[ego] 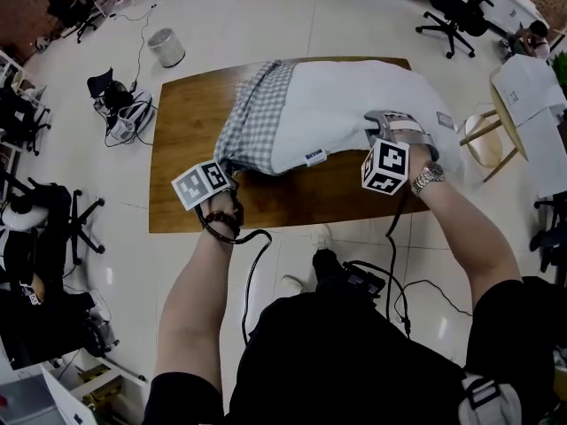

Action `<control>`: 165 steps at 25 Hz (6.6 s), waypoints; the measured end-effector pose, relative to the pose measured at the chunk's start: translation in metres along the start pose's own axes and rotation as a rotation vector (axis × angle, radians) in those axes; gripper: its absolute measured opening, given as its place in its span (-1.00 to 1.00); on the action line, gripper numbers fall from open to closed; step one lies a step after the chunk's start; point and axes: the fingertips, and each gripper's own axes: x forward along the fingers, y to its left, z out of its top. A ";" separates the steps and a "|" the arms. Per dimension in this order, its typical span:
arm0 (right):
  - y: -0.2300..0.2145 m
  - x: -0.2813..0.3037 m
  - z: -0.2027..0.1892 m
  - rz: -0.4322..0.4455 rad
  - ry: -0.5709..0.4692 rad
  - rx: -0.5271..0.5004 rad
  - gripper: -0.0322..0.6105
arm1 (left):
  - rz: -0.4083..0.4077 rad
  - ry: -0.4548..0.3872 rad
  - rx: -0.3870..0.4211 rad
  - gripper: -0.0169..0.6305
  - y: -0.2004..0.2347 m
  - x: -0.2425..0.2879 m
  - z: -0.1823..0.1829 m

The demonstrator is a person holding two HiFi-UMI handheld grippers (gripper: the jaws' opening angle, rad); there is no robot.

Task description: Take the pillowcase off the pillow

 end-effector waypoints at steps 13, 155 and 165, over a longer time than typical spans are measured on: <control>0.052 -0.053 -0.003 0.353 0.005 0.021 -0.17 | 0.174 -0.011 0.113 -0.39 0.062 -0.043 0.034; -0.012 -0.204 0.105 0.058 -0.342 0.544 -0.59 | -0.005 -0.257 0.899 -0.57 -0.108 -0.207 0.046; 0.000 -0.274 0.064 -0.009 -0.506 0.648 -0.82 | -0.155 -0.389 0.898 -0.93 -0.223 -0.244 -0.034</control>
